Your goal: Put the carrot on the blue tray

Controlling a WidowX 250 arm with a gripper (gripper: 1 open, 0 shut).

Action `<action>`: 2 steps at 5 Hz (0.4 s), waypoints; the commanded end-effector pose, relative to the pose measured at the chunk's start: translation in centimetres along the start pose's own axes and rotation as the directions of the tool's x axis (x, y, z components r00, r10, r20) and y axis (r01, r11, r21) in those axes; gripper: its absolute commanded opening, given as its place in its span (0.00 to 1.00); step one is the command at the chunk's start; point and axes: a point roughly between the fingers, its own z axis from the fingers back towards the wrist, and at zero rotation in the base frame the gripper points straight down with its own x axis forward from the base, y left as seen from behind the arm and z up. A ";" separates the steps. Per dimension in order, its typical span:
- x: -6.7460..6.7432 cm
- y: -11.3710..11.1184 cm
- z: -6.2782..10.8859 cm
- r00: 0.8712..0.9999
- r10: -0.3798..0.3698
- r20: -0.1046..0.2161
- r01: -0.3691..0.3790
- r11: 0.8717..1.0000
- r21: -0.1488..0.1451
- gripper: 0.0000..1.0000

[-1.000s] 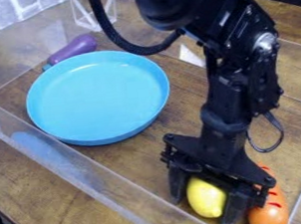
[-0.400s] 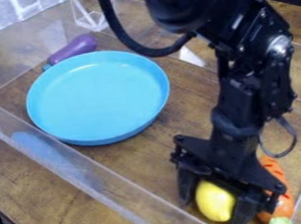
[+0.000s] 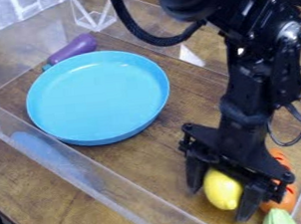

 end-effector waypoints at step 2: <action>0.5 2.3 6.3 0.993 -0.036 0.110 0.036 0.999 0.003 0.00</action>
